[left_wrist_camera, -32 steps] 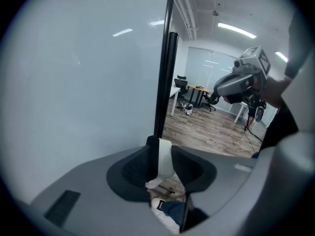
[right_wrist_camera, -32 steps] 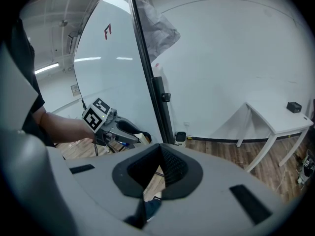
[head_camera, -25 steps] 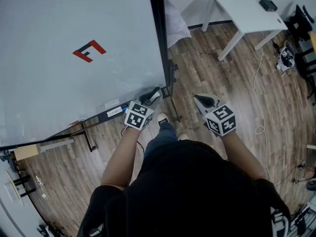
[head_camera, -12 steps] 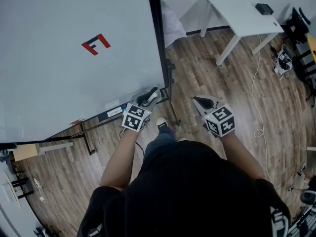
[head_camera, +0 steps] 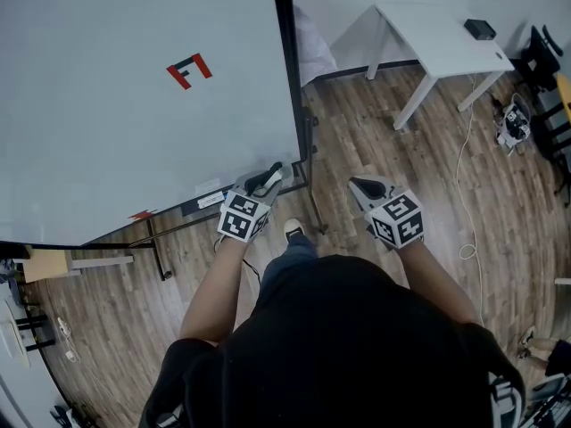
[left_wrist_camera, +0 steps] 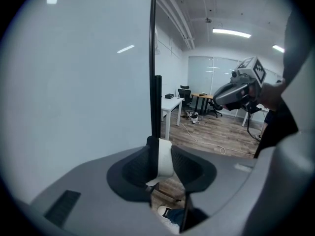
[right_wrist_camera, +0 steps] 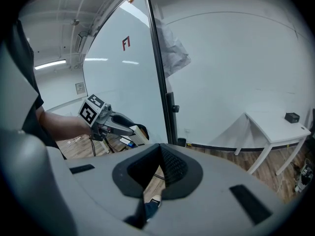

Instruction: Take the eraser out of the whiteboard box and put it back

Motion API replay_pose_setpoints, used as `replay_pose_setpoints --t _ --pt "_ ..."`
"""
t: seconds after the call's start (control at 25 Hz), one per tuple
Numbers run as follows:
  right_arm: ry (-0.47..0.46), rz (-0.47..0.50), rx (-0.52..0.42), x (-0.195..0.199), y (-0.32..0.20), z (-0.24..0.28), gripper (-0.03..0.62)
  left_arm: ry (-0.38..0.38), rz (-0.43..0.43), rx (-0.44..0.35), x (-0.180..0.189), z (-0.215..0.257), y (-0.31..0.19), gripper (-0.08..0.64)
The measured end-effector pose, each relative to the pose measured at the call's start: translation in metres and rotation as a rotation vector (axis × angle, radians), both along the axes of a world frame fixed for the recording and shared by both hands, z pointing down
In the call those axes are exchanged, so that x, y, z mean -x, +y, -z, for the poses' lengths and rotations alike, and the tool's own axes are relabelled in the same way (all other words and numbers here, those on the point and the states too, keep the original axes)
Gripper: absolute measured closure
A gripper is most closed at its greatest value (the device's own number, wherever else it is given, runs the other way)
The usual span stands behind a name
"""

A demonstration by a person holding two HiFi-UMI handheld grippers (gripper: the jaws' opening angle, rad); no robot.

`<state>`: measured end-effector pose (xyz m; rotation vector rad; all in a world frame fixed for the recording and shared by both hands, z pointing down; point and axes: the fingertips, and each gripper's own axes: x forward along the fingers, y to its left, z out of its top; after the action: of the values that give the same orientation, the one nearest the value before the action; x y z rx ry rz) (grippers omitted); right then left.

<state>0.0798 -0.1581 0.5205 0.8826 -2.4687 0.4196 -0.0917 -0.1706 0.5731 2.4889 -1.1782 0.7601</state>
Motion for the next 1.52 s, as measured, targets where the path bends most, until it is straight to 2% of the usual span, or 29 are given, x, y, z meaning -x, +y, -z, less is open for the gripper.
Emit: replay_pose_setpoints --t 0.52,1.52 --pt "-0.003 0.032 -0.014 -0.003 0.026 0.002 0.598 -0.001 0.078 0.009 0.018 -0.003 0.047 0.416" --pt "0.017 0.082 0.014 -0.011 0.064 -0.016 0.598 0.007 0.134 0.024 0.017 -0.012 0.106 0.416"
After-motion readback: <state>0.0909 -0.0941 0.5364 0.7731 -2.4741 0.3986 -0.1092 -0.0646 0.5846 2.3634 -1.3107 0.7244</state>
